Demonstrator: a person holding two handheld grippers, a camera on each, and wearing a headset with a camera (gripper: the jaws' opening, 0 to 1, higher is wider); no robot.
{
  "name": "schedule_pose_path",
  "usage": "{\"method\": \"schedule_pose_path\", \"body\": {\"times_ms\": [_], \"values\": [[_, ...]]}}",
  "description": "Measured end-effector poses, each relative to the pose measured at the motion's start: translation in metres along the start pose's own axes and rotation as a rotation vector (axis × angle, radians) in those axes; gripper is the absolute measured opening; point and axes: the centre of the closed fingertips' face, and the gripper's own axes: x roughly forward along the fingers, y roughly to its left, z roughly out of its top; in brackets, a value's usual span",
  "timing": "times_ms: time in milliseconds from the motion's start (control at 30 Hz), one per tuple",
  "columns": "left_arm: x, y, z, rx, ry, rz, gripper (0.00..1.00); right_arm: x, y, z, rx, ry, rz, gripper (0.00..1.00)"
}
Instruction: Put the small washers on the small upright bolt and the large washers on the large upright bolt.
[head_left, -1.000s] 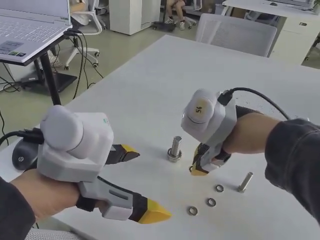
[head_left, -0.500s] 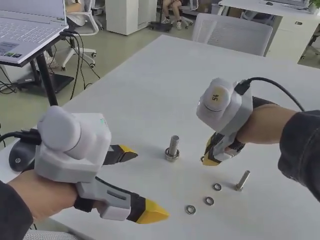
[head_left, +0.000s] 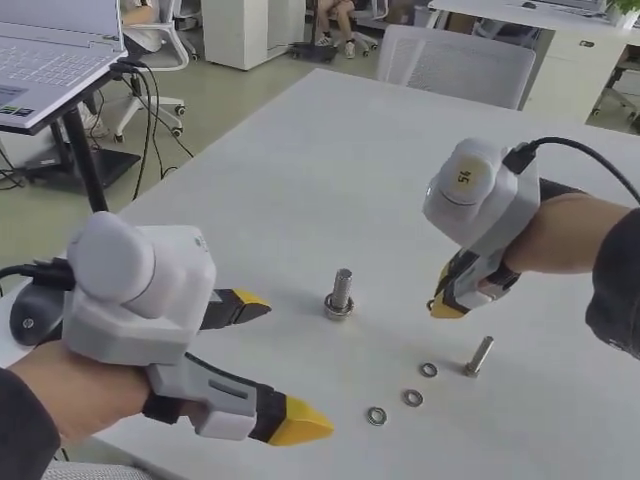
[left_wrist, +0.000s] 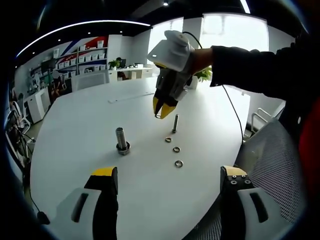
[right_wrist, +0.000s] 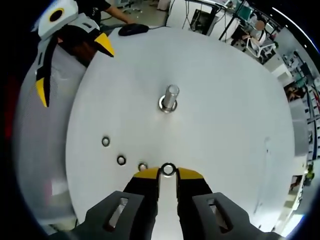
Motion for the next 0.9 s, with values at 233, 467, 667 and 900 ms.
{"method": "schedule_pose_path", "body": {"times_ms": [233,467,667,900], "values": [[0.000,0.000,0.000,0.001,0.000,-0.001,0.84,-0.013,-0.001,-0.010,0.017,0.008,-0.018,0.13],[-0.001,0.001,0.000,0.001,0.000,-0.003,0.84,-0.027,0.003,-0.022,0.036,0.020,-0.032,0.13],[-0.001,0.000,0.001,0.004,-0.001,-0.004,0.84,-0.038,0.005,-0.032,0.044,0.034,-0.042,0.13],[0.000,-0.001,0.001,0.008,0.000,-0.006,0.84,-0.041,0.012,-0.045,0.045,0.060,-0.035,0.13]]}}
